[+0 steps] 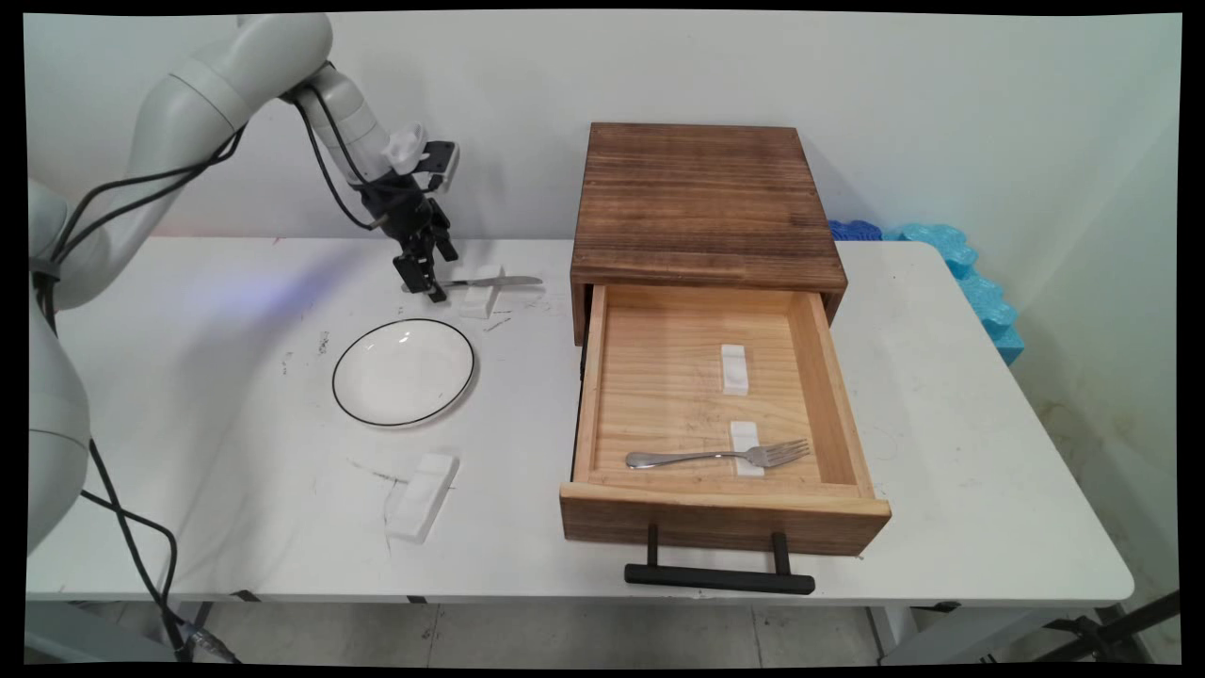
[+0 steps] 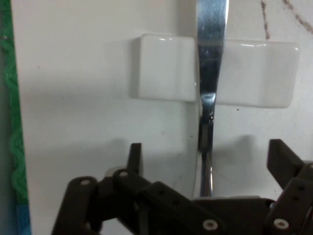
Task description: Pick up the knife from the left of the white plate
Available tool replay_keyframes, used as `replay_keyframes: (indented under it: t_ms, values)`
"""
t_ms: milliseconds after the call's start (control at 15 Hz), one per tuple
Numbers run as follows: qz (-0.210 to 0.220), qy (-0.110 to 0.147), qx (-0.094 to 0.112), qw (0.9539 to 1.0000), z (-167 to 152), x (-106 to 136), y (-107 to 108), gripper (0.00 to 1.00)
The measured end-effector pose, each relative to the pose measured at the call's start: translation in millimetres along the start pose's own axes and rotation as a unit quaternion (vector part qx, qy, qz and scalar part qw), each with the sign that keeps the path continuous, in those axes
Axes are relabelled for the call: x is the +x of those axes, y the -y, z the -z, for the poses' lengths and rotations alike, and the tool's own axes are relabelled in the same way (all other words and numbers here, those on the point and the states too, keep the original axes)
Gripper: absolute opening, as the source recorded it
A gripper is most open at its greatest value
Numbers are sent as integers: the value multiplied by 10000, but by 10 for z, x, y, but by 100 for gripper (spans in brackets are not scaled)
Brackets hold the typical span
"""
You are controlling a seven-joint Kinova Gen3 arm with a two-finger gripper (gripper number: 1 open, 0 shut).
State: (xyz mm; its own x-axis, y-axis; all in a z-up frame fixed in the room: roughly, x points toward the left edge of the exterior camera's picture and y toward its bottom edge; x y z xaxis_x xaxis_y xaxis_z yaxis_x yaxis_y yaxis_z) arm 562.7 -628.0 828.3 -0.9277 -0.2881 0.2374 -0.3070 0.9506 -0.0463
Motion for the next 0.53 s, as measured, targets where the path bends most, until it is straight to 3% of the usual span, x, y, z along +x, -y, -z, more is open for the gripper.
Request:
replay_keyframes:
  t_ms: [67,133,533]
  values:
    - [-3,-5,0,10000,-16,-7,3,100]
    - [-8,-10,-2,10000,-26,-10,5,0]
    - [-82,-6,-2,10000,-94,-32,30,0]
